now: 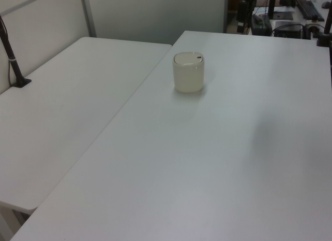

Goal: Open the trash bin

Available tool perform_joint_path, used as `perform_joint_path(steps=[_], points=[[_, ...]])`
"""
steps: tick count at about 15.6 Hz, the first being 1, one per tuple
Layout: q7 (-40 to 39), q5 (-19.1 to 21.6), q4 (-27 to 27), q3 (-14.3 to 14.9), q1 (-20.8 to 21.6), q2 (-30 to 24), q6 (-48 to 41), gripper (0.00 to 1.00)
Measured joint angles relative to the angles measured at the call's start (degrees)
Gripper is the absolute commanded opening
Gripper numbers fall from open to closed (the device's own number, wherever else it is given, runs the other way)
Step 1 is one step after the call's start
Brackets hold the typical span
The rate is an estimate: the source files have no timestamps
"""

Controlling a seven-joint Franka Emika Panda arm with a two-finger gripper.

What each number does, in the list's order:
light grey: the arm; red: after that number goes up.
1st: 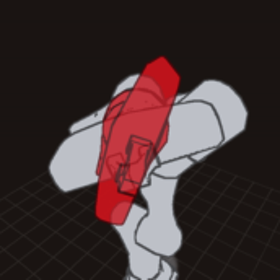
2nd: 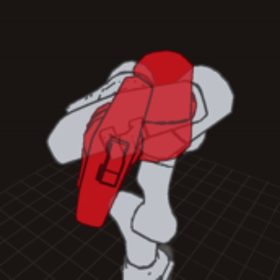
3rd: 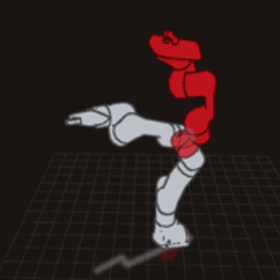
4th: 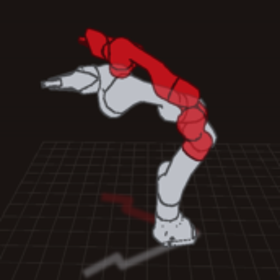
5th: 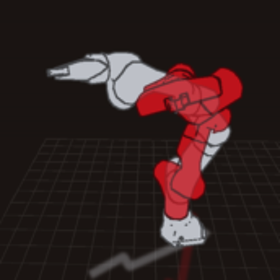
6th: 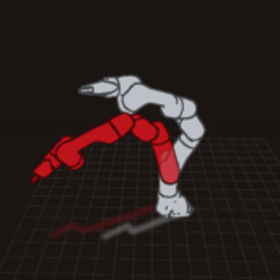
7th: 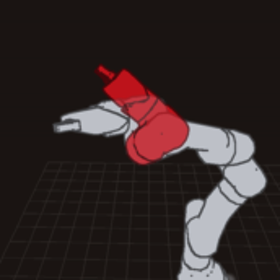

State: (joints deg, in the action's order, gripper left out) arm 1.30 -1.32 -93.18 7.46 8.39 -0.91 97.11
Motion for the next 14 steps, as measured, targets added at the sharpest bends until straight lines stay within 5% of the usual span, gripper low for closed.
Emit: perform_joint_path(steps=[7, 9, 12, 14], points=[[-2.2, 0.0, 0.0, 0.0, 0.0, 0.1, 0.0, 1.0], [-6.0, -0.2, -0.1, 0.0, 0.0, 0.3, 0.0, 0.91], [-9.4, -0.4, -0.1, 0.0, -0.1, 0.3, 0.1, 0.57], [-9.7, -0.4, -0.1, 0.0, -0.1, 0.3, 0.7, 0.22]])
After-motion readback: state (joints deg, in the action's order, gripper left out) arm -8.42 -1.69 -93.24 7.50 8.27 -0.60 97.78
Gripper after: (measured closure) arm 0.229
